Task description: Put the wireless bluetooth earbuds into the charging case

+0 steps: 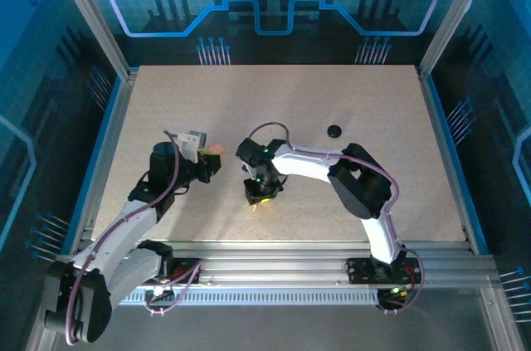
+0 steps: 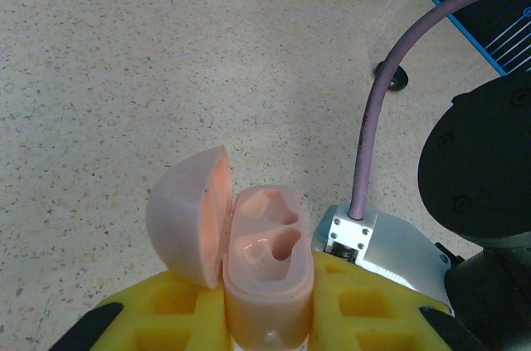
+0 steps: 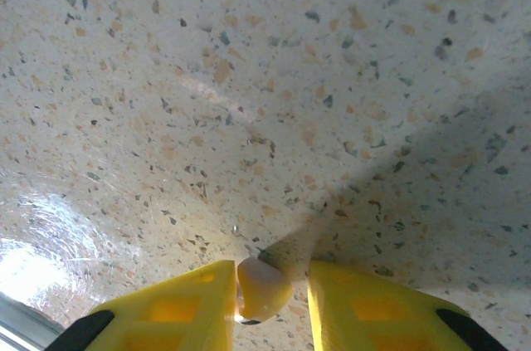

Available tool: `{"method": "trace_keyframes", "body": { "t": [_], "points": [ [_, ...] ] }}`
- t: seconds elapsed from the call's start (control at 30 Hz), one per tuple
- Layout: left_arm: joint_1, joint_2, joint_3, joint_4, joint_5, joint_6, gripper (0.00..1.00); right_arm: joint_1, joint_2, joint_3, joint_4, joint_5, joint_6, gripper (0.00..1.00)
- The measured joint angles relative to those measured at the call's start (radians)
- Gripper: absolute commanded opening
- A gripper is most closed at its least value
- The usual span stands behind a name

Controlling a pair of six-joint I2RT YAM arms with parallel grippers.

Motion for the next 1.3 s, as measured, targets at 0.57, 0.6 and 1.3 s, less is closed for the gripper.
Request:
{"method": "trace_keyframes", "body": {
  "t": [0.57, 0.6, 1.3],
  "points": [
    [0.002, 0.000, 0.000, 0.015, 0.019, 0.000, 0.22, 0.032, 0.006, 0.009, -0.004, 0.007, 0.023, 0.28],
    [0.002, 0.000, 0.000, 0.015, 0.019, 0.000, 0.22, 0.032, 0.007, 0.009, -0.004, 0.008, 0.023, 0.29],
    [0.003, 0.006, 0.000, 0.033, 0.019, -0.027, 0.21, 0.032, -0.028, -0.047, 0.055, 0.019, 0.060, 0.23]
  ]
}}
